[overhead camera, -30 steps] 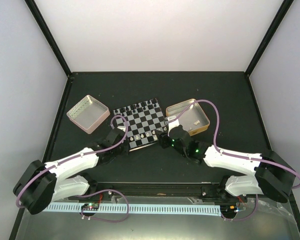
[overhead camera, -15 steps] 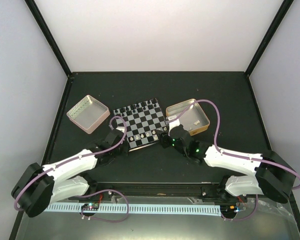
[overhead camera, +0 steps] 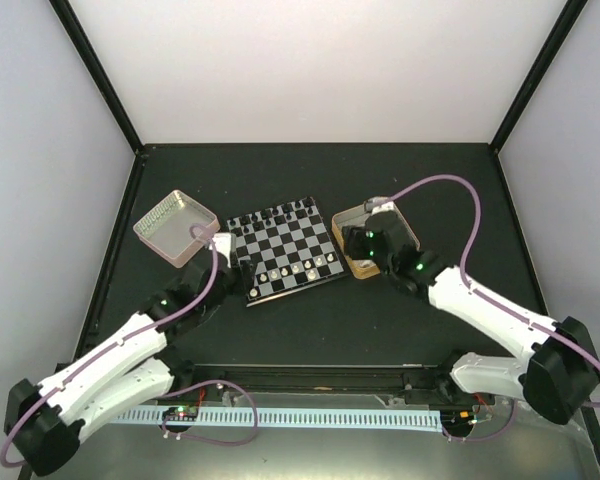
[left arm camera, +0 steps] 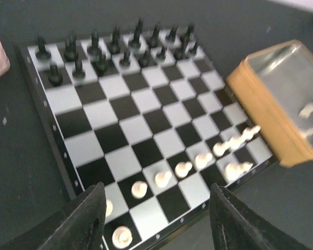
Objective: Set up the chess pieces on the board
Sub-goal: Place the chess piece on the chessboard, then pick up the chess piece from the storage box.
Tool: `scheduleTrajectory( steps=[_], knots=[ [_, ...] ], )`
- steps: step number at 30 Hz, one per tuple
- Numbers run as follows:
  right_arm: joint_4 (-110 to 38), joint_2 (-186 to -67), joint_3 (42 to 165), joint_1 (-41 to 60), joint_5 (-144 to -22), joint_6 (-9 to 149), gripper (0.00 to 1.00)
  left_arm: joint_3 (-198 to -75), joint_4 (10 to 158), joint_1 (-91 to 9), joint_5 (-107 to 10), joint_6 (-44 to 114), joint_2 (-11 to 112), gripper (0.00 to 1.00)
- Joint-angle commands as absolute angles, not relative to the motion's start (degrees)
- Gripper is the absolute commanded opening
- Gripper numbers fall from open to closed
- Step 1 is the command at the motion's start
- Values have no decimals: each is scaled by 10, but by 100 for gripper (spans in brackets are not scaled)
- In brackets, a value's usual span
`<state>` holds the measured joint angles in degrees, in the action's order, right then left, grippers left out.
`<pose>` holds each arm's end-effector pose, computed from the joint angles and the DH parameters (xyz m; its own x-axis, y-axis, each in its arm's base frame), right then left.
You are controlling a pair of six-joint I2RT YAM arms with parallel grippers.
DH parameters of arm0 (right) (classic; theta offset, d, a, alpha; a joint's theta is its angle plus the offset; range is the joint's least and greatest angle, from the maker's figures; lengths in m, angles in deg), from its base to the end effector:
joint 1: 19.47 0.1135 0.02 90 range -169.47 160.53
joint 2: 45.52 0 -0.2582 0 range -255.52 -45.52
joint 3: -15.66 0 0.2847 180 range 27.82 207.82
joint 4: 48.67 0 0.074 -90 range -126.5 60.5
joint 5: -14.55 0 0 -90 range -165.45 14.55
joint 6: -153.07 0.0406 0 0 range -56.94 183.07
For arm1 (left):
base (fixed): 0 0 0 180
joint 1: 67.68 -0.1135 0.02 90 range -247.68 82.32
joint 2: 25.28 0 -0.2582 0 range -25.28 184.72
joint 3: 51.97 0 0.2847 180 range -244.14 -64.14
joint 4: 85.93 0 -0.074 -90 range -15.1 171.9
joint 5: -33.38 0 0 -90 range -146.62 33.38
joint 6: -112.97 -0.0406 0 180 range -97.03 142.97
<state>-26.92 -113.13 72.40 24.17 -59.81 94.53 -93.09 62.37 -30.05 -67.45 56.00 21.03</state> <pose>0.2221 0.1967 0.2376 -0.5939 0.1282 -0.7943 -0.2231 0.9223 0.3156 0.1759 -0.1260 0.2061 -0.6606 -0.1667 -0.7320 0.1439 0.9288 -0.3414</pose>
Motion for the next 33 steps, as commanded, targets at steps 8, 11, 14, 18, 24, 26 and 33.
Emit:
scheduleTrajectory(
  steps=[8,11,14,18,24,26,33],
  knots=[
    [48,-1308,910,65,-726,906,63,-986,697,-302,-750,491,115,64],
    [97,-1367,960,58,-724,880,63,-1008,698,-303,-759,479,127,66],
    [135,-1431,1003,58,-728,849,63,-1022,700,-305,-771,461,140,66],
    [179,-1491,1045,56,-689,832,64,-1028,705,-307,-782,446,157,67],
    [206,-1521,1051,42,-671,836,63,-1028,699,-311,-789,439,171,67],
    [209,-1529,1047,42,-678,830,61,-1027,698,-312,-792,438,172,67],
    [214,-1548,1049,41,-693,818,39,-1020,699,-315,-791,442,173,67]
  ],
)
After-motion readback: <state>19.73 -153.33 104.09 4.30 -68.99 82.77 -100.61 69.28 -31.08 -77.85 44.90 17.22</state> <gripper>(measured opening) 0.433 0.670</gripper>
